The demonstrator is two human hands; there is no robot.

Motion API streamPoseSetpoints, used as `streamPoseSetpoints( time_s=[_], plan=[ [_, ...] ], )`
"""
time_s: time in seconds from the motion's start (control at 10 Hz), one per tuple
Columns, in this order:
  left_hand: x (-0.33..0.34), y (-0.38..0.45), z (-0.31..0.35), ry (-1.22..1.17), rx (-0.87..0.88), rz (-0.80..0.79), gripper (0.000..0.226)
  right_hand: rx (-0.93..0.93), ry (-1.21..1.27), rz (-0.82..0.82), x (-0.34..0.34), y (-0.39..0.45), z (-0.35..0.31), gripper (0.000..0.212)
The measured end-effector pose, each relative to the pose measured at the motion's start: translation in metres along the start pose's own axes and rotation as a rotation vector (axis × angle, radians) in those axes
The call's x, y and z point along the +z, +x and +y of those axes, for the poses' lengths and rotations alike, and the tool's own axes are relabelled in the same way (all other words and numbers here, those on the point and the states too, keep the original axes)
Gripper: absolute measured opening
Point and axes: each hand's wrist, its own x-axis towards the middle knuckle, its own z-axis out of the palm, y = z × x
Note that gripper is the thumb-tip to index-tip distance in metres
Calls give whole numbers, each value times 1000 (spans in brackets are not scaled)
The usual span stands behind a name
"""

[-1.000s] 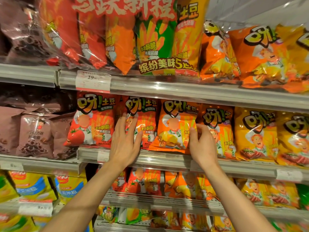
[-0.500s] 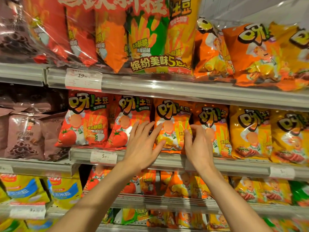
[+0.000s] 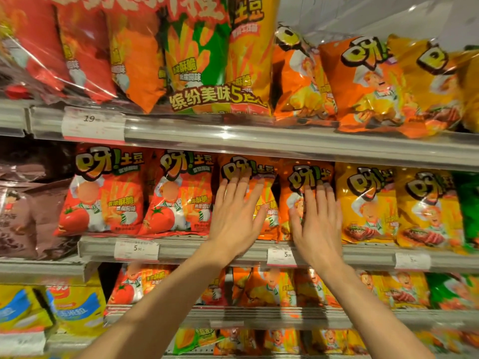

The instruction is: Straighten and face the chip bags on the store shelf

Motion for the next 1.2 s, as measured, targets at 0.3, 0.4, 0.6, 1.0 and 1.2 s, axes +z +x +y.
streamPoseSetpoints(
  time_s=[0.3, 0.4, 0.6, 1.0, 1.2],
  plan=[
    [26, 8, 1, 158, -36, -51, 64, -7, -73, -85, 12, 2, 5, 68],
    [27, 7, 2, 154, -58, -50, 64, 1, -74, -79, 12, 2, 5, 66],
    [21, 6, 4, 162, -75, -61, 63, 3, -6, -80, 9, -1, 7, 67],
    [-21, -27, 12, -23, -255, 69, 60, 50, 317, -111, -14, -10, 15, 71],
    [-41, -68, 7, -201, -293, 84, 56, 83, 397, -32, -47, -41, 15, 68]
  ],
)
